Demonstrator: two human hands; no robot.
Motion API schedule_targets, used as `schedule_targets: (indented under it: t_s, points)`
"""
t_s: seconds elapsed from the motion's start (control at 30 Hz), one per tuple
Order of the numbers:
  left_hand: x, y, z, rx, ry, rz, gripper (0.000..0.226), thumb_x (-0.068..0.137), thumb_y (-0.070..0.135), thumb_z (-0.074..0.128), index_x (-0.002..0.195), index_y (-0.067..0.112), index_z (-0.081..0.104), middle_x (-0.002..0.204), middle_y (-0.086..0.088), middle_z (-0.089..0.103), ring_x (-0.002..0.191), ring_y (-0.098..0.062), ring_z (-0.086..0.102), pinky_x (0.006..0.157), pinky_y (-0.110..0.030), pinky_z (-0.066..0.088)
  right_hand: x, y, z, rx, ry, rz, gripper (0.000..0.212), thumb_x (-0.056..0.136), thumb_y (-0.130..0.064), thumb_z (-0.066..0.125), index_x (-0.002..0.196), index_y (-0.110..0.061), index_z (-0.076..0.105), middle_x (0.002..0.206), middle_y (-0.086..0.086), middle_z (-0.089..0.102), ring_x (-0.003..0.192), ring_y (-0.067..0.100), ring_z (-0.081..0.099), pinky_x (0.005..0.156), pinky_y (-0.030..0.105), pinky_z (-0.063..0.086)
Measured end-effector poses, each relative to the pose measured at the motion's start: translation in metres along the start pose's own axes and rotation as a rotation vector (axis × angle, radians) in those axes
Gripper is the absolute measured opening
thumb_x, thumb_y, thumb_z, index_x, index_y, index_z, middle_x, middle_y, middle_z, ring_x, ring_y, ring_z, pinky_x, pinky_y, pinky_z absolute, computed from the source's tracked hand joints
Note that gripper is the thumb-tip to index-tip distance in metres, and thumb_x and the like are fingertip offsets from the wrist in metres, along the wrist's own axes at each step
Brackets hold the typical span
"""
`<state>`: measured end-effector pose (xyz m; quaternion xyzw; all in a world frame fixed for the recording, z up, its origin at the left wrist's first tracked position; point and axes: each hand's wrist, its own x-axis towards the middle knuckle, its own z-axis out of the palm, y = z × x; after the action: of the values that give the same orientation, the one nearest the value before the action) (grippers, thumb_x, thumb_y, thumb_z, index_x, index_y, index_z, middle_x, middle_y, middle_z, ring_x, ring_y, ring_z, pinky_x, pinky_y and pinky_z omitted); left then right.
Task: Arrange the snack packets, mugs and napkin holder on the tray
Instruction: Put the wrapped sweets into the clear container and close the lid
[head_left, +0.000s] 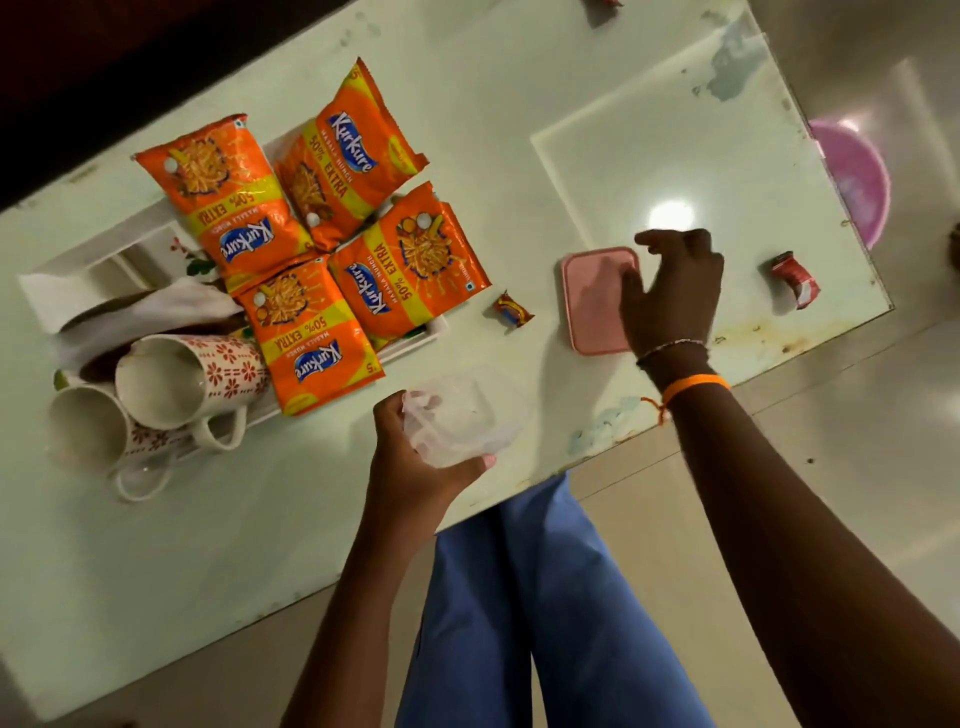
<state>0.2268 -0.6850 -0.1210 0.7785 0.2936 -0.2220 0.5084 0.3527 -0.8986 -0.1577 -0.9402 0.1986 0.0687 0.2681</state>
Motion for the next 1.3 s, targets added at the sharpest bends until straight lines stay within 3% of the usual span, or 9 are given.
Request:
schedule_targets:
  t_s: [0.13,0.3,0.47,0.6,0.77,0.97,1.03,1.1,1.3]
  points:
    - [0.005,0.004,0.000,0.005,0.025,0.009,0.077,0.053,0.018,0.088,0.112,0.026,0.039,0.123,-0.001,0.053,0.113,-0.021,0.053,0.092,-0.036,0.051,-0.022,-0.033,0.027,-0.127,-0.169,-0.359,0.035,0.083,-0.021,0.061,0.115,-0.010,0.055,0.120,0.015,0.053,0.107,0.034,0.049,0.089,0.037,0.037]
    - [0.015,0.012,0.013,0.107,-0.048,0.079,0.085,0.056,0.015,0.086,0.126,0.018,0.039,0.131,-0.001,0.050,0.117,-0.014,0.046,0.092,-0.030,0.048,-0.025,-0.041,0.051,-0.178,-0.464,-0.357,0.028,0.085,-0.020,0.058,0.108,-0.006,0.056,0.113,0.016,0.057,0.106,0.034,0.052,0.082,0.039,0.046]
    - [0.026,0.025,0.029,0.108,-0.105,0.202,0.084,0.057,0.004,0.084,0.122,0.016,0.032,0.120,0.003,0.044,0.116,-0.017,0.049,0.094,-0.033,0.049,-0.023,-0.028,0.025,0.122,-0.213,-0.152,0.016,0.085,-0.019,0.056,0.092,-0.007,0.063,0.093,0.015,0.066,0.092,0.031,0.059,0.080,0.040,0.048]
    - [0.034,0.036,0.047,0.130,-0.060,0.305,0.080,0.057,-0.002,0.081,0.119,0.014,0.033,0.115,0.006,0.043,0.110,-0.014,0.050,0.088,-0.021,0.049,-0.027,-0.018,-0.016,0.343,0.062,-0.055,0.011,0.081,-0.015,0.060,0.089,-0.008,0.062,0.087,0.012,0.065,0.076,0.023,0.059,0.071,0.038,0.050]
    - [0.047,0.058,0.073,0.113,-0.095,0.391,0.084,0.052,0.008,0.086,0.116,0.015,0.032,0.113,0.007,0.044,0.099,-0.003,0.047,0.073,0.003,0.040,-0.036,-0.005,-0.036,0.311,-0.171,-0.132,0.021,0.080,-0.028,0.067,0.095,-0.013,0.063,0.089,0.003,0.063,0.077,0.017,0.054,0.070,0.028,0.044]
    - [0.054,0.073,0.098,0.152,-0.155,0.414,0.085,0.047,0.013,0.090,0.109,0.020,0.032,0.107,0.018,0.045,0.089,0.006,0.046,0.066,0.005,0.036,-0.001,0.061,-0.049,0.129,0.173,0.106,0.028,0.081,-0.008,0.057,0.110,-0.009,0.059,0.115,0.016,0.055,0.108,0.033,0.048,0.093,0.030,0.033]
    - [0.054,0.076,0.105,0.162,-0.167,0.415,0.085,0.046,0.015,0.090,0.107,0.022,0.031,0.109,0.015,0.047,0.091,0.005,0.046,0.066,0.006,0.035,0.013,0.085,-0.049,0.020,0.154,0.199,0.044,0.078,-0.001,0.055,0.120,-0.012,0.053,0.129,0.014,0.047,0.119,0.034,0.041,0.096,0.025,0.028]
    - [0.052,0.079,0.110,0.185,-0.166,0.406,0.086,0.046,0.018,0.091,0.108,0.023,0.031,0.112,0.013,0.048,0.094,0.003,0.047,0.068,0.006,0.034,0.023,0.101,-0.047,-0.029,0.095,0.236,0.053,0.077,0.004,0.051,0.127,-0.015,0.048,0.137,0.012,0.041,0.124,0.034,0.037,0.099,0.033,0.033]
    - [0.054,0.091,0.126,0.172,-0.150,0.414,0.086,0.050,0.019,0.091,0.114,0.024,0.033,0.118,0.012,0.048,0.102,-0.004,0.050,0.070,-0.001,0.044,0.046,0.118,-0.046,0.032,0.092,0.149,0.034,0.084,-0.005,0.053,0.117,-0.007,0.050,0.112,0.015,0.060,0.101,0.035,0.054,0.075,0.035,0.041]
